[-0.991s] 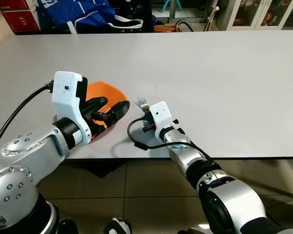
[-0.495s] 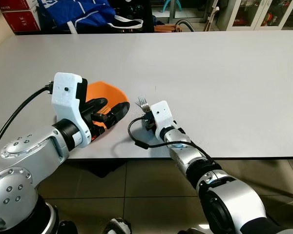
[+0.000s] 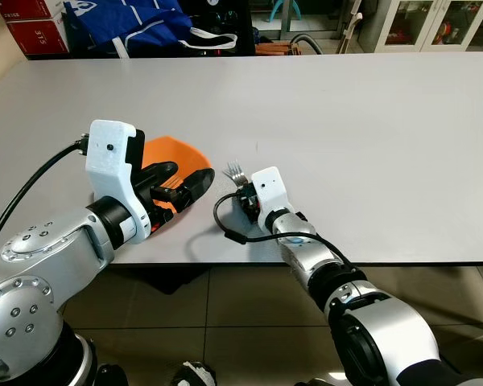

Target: Setting the table

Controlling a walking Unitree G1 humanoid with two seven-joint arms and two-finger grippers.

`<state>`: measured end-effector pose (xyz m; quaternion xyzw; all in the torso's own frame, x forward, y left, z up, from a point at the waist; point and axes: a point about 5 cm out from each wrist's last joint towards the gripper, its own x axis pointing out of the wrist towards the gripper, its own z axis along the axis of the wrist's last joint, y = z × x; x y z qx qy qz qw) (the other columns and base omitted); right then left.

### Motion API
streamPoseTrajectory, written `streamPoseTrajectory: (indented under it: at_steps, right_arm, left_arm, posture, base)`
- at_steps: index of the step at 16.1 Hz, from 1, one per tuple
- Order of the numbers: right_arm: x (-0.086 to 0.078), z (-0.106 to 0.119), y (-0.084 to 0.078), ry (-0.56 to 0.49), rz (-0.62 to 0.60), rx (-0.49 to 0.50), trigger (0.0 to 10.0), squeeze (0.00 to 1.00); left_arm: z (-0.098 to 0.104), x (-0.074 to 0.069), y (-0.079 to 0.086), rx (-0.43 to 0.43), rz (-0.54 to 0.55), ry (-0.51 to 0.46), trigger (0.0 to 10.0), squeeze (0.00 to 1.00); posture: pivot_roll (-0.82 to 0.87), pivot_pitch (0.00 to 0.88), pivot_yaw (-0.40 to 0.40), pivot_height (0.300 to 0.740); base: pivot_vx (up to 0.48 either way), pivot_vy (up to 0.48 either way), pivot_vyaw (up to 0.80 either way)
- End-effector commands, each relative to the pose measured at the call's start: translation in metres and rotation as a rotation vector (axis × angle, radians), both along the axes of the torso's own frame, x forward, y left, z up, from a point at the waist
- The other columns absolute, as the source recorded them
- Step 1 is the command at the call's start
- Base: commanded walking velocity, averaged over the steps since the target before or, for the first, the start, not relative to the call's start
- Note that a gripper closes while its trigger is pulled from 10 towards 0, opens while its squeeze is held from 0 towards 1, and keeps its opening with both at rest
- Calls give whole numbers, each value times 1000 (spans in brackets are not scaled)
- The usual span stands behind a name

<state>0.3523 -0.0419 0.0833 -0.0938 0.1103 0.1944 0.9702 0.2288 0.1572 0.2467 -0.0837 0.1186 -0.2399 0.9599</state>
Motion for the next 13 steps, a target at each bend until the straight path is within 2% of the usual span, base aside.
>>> streamPoseTrajectory:
  at_steps: [1,8,9,13]
  right_arm:
    - [-21,-42,-18,199,-58,-56,10000,1000]
    - [-23,-46,-18,219,-44,-54,10000,1000]
    - [-23,-46,-19,218,-50,-60,10000,1000]
    - [-22,-46,-22,209,-58,-72,10000,1000]
  left_arm:
    - [0,-2,1,16,1,2,10000,0]
    - [-2,-2,1,24,-13,13,10000,0]
    - [-5,-4,0,31,-40,28,10000,0]
    - [-11,-6,4,35,-34,57,10000,0]
  posture:
    - [195,104,65,740]
    - [190,99,66,740]
    - [191,101,67,740]
    - [193,103,67,740]
  base:
    - [0,0,0]
    - [0,0,0]
    - [0,0,0]
    - [0,0,0]
